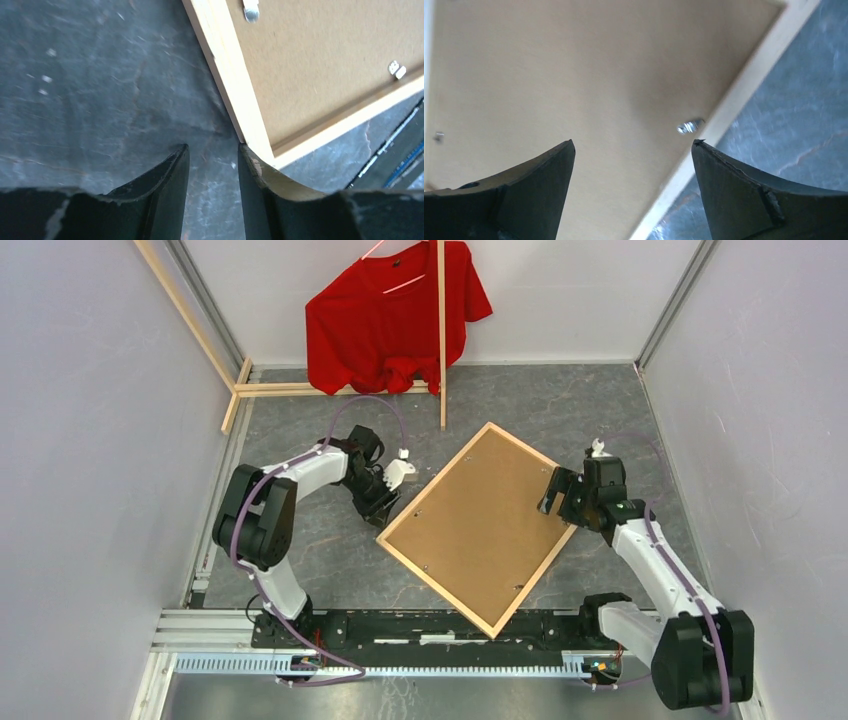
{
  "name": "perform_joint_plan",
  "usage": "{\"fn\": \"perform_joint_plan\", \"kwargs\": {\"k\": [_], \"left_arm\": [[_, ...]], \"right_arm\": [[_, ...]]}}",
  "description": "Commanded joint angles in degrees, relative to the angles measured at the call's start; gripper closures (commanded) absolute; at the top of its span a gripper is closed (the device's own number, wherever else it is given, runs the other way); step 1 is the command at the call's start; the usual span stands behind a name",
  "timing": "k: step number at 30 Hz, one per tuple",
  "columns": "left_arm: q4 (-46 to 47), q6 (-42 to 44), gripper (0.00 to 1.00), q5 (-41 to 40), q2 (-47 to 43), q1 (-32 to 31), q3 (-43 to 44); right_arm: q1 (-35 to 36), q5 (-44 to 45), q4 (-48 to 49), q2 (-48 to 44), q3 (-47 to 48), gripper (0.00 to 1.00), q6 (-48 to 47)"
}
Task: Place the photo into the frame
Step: Adjust the photo frame at the center of the board, then install the photo frame at the center of the board.
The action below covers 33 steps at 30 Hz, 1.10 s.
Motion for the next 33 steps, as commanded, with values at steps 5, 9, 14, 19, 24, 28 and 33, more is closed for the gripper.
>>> {"fn": "perform_joint_plan", "kwargs": {"k": [5, 9, 14, 19, 24, 28, 33], "left_arm": [[-6.9, 3.9, 0.5, 7.8, -2.6, 3.7, 1.1], [-7.6, 2.5, 0.49, 13.2, 0.4, 3.9, 4.0], [-8.7, 2.6, 0.49, 17.2, 4.1, 4.0, 6.9], [-8.8, 2.3, 0.53, 19.7, 7.4, 4.1, 8.4], [-8.8, 3.0, 0.61, 19.8, 9.3, 4.1, 8.2], [-8.8, 3.2, 0.69, 19.7, 9.9, 4.2, 8.1], [-8.8, 3.7, 0.79, 19.7, 10.6, 4.4, 7.6]], "right_arm": [[6.9, -7.8, 16.8, -5.6, -2.6, 0.14, 7.5], [16.6, -8.4, 27.9, -0.3, -4.7, 0.17, 13.1], [25.8, -6.9, 37.1, 9.8, -1.6, 0.2, 16.8], [31.9, -6.4, 43.4, 19.1, 2.2, 0.23, 19.6], [36.3, -6.8, 47.4, 27.7, 5.7, 0.27, 21.6], [38.4, -7.3, 49.7, 33.0, 8.4, 0.32, 23.0], [39.5, -7.5, 51.5, 37.7, 10.8, 0.38, 23.7]]}}
